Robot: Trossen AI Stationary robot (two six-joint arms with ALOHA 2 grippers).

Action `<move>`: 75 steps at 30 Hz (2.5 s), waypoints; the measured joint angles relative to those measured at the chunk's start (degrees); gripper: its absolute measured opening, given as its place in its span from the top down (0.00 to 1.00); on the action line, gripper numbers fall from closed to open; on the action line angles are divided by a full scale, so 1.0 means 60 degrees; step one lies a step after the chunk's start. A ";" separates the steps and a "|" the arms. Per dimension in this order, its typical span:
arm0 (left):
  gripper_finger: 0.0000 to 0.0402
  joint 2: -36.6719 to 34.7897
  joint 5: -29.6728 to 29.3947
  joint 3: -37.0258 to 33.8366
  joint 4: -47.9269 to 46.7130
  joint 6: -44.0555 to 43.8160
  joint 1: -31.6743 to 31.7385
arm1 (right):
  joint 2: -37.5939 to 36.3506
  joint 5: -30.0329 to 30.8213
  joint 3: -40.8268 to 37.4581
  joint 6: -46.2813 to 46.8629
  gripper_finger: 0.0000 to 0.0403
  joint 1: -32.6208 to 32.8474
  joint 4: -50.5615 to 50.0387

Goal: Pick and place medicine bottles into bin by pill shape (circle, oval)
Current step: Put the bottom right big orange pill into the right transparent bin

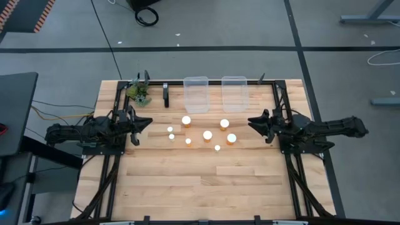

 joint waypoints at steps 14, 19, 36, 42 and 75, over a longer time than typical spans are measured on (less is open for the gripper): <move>0.91 0.0000 0.0000 0.0000 -0.0002 0.0000 0.0000 | 0.1604 0.0004 -0.0003 -0.0142 0.61 0.0531 0.1752; 0.92 0.0000 0.0000 -0.0001 -0.0004 0.0000 -0.0002 | 0.2158 0.0000 -0.0002 -0.0175 0.61 0.0531 0.2290; 0.91 0.0003 0.0000 0.0000 -0.0001 0.0000 -0.0004 | 0.3562 -0.0487 0.1084 -0.0714 0.61 0.0531 0.2699; 0.93 0.0001 0.0000 -0.0003 -0.0001 -0.0001 0.0000 | 0.4522 -0.0612 0.2532 -0.1310 0.61 0.0686 0.1662; 0.91 0.0003 0.0000 -0.0004 -0.0007 0.0019 -0.0004 | 0.5850 -0.0612 0.7260 -0.2529 0.61 0.1154 -0.2734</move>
